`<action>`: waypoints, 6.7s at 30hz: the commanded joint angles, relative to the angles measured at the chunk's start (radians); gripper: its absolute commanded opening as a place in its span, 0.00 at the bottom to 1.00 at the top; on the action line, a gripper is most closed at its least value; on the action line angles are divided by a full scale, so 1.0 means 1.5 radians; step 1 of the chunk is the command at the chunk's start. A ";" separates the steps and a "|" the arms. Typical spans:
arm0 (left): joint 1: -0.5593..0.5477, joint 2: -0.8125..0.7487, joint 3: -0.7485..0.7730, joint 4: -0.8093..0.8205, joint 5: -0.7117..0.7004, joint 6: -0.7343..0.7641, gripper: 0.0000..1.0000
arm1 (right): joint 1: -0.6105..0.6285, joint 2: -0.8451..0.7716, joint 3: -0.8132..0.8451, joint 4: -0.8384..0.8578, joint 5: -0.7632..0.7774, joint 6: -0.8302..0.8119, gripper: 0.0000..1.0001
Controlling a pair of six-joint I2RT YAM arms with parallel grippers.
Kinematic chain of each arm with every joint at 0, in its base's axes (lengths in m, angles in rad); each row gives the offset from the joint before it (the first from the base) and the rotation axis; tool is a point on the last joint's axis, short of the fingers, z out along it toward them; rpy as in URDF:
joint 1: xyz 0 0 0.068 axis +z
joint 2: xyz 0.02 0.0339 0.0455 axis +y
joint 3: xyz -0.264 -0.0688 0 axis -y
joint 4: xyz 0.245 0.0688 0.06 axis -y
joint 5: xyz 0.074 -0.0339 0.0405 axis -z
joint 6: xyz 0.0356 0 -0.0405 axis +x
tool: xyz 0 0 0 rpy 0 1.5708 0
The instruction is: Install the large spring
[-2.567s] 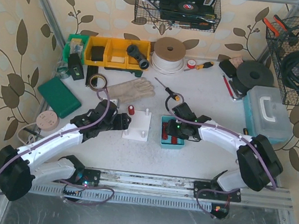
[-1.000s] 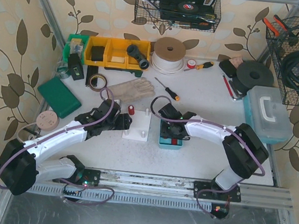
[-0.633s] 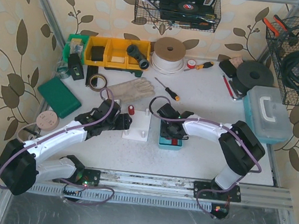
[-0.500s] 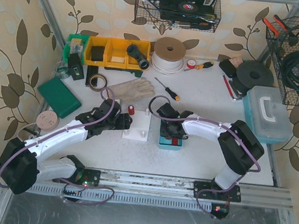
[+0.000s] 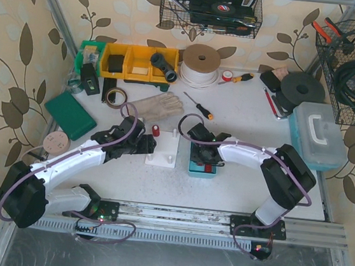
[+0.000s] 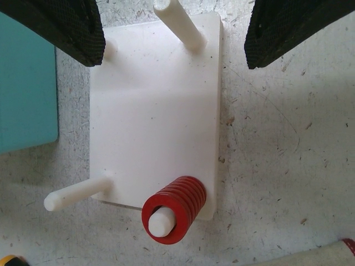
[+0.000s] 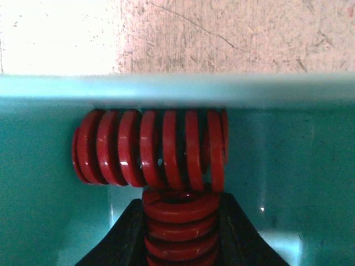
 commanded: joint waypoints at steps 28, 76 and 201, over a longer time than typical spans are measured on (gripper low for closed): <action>-0.023 -0.047 0.009 -0.032 -0.026 -0.048 0.71 | 0.044 -0.178 -0.083 0.020 0.028 -0.019 0.00; -0.196 0.023 0.110 0.395 0.182 -0.162 0.73 | -0.079 -0.532 -0.219 0.443 -0.143 0.482 0.00; -0.168 0.035 0.404 -0.326 -0.006 -0.066 0.00 | -0.109 -0.490 -0.131 0.124 -0.145 0.170 0.73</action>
